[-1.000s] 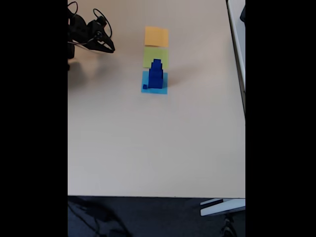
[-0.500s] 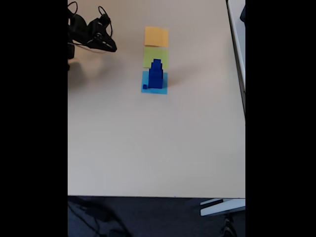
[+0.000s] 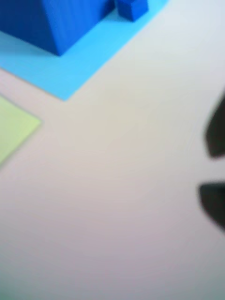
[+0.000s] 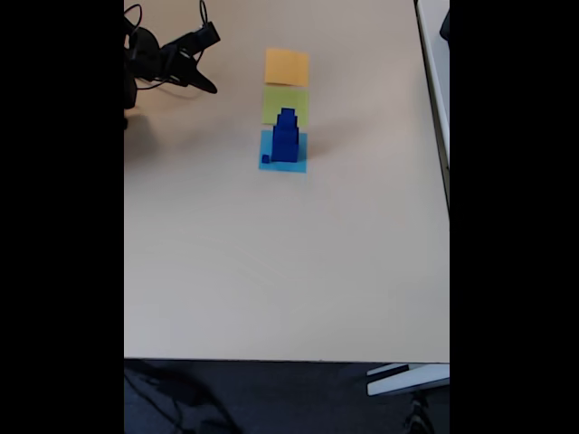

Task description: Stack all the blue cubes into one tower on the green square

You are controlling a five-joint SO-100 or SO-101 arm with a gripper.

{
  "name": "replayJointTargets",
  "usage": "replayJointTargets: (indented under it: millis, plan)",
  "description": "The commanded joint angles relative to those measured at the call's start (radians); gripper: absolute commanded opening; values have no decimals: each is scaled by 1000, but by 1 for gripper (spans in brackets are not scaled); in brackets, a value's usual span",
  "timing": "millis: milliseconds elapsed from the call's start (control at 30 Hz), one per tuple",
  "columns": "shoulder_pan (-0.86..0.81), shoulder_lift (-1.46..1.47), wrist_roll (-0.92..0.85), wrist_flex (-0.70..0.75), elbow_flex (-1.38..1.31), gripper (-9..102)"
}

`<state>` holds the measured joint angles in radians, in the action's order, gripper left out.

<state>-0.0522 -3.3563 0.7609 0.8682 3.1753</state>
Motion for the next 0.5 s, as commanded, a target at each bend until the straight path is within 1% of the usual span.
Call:
replayJointTargets:
  millis: [0,100,200,367,467]
  plan:
    - [-15,-26,112,-25,6,0]
    - [-20,-26,181,-25,6,0]
    - [-43,-26,212,-23,6,0]
    - [-78,-26,367,-18,6,0]
    - [-94,-26,449,-49,6,0]
